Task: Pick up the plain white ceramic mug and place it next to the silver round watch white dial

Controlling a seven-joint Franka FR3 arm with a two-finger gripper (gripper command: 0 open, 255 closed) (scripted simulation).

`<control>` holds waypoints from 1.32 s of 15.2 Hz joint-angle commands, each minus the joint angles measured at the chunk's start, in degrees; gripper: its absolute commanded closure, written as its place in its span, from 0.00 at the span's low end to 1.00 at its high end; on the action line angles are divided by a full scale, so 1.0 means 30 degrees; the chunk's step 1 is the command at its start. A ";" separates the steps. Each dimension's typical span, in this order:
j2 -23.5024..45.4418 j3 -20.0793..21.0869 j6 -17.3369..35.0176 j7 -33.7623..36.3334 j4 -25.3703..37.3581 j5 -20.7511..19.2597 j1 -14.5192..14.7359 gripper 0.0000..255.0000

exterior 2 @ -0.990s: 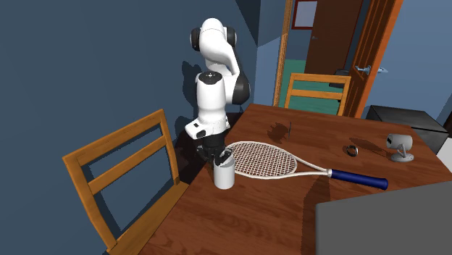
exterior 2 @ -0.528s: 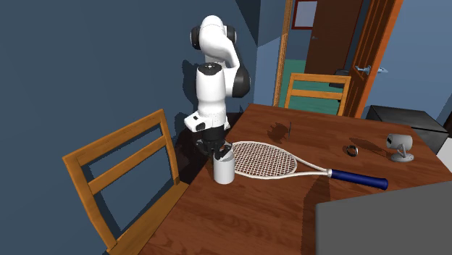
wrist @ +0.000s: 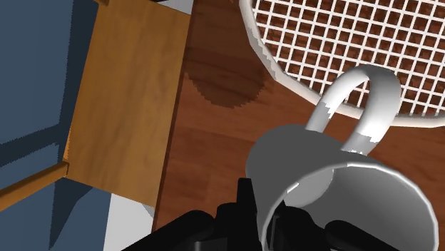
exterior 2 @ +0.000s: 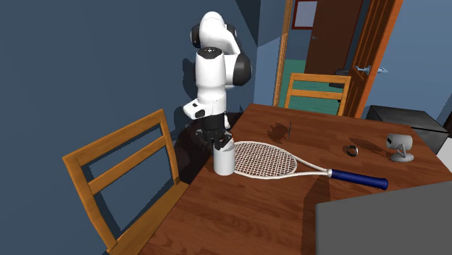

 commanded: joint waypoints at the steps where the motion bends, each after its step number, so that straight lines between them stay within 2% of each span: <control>1: -0.0129 -0.0004 -0.0502 -0.0015 0.0367 0.0004 -0.0012 1.00; 20: -0.0401 0.0005 -0.5050 0.0010 0.4643 0.0008 -0.0001 1.00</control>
